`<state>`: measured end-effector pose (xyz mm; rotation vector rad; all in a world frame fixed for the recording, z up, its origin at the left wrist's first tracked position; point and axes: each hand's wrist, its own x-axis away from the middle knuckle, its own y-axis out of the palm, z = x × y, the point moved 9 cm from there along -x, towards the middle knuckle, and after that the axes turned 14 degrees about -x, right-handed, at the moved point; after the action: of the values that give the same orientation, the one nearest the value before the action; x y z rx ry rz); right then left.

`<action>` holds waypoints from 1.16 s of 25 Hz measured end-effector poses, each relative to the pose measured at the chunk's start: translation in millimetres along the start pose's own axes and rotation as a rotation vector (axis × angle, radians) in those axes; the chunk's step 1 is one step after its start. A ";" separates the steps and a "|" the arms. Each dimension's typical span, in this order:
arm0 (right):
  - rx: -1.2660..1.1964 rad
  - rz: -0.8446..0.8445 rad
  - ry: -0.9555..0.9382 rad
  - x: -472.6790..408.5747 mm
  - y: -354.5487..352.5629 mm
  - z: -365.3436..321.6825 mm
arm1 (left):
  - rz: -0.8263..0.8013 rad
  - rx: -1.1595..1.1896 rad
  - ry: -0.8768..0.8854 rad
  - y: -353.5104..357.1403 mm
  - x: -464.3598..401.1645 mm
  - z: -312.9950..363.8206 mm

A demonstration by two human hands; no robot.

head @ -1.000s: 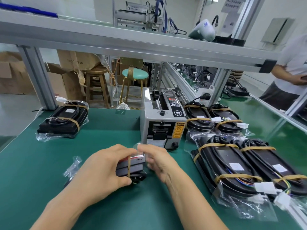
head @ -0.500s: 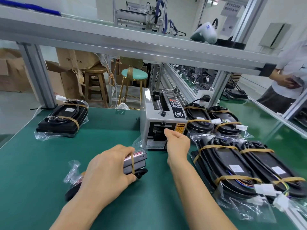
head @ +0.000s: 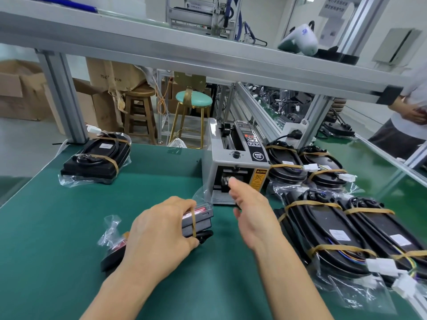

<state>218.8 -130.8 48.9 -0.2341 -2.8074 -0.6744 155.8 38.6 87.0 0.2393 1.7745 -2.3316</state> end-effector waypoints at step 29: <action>0.035 -0.031 -0.240 45.4 1.8 30.0 | 0.110 0.161 -0.128 -9.0 5.5 1.3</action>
<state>169.8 -110.8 36.1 -0.2833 -3.0540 -0.6414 148.2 39.4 94.3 0.2015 1.4788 -2.3562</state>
